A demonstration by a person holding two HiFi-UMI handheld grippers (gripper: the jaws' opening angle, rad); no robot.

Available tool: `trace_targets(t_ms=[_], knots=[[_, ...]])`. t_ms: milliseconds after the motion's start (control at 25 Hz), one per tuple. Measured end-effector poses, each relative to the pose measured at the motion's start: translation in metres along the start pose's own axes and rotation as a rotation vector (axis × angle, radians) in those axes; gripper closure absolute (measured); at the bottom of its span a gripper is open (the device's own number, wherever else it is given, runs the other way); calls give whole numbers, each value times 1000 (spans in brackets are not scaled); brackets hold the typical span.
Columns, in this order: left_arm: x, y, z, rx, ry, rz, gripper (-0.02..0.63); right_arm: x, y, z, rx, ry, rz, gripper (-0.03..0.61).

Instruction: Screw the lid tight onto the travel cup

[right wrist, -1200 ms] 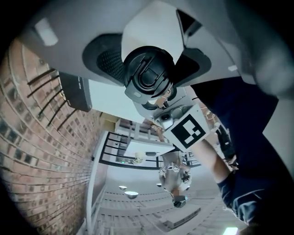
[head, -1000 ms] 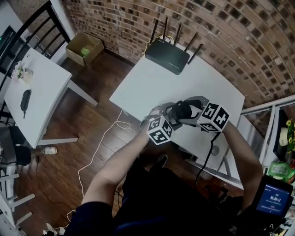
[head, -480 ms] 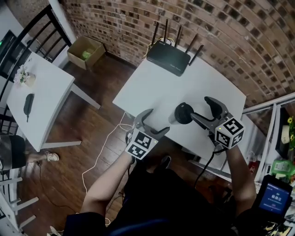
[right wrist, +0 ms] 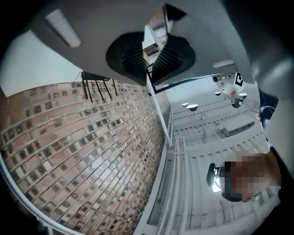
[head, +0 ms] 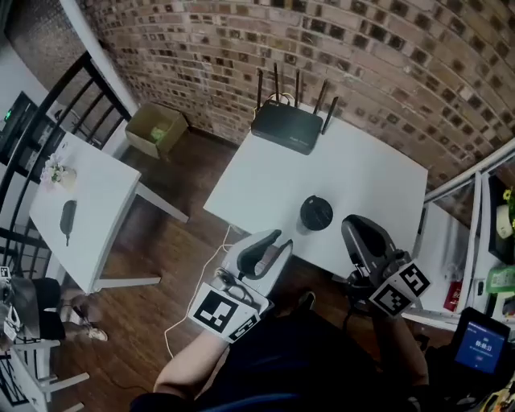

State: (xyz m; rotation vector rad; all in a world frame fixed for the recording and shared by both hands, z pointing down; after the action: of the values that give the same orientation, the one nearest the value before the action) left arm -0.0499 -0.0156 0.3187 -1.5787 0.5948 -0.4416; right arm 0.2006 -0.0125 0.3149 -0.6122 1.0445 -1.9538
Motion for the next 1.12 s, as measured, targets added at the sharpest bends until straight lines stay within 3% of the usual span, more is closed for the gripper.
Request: trace_targets(t_ms=[200, 600, 1120], knots=[[11, 10, 20, 47, -18, -28, 607, -21, 0, -15, -101, 17, 52, 555], [33, 6, 55, 116, -41, -72, 607, -45, -2, -15, -264, -17, 90, 555], [19, 10, 58, 112, -16, -54, 607, -47, -4, -26, -313, -16, 72, 555]])
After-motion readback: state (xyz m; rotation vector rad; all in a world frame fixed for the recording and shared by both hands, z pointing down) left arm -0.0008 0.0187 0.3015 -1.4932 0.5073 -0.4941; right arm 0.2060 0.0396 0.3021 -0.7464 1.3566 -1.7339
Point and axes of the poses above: the fingertips, and each gripper's own axes: x forward along the fingers, z to its right, y out of its top, the point moved 10 cm from there along -x, backward along the fingers, and after that the axes turned 11 degrees about x, right-handed, at the moved point
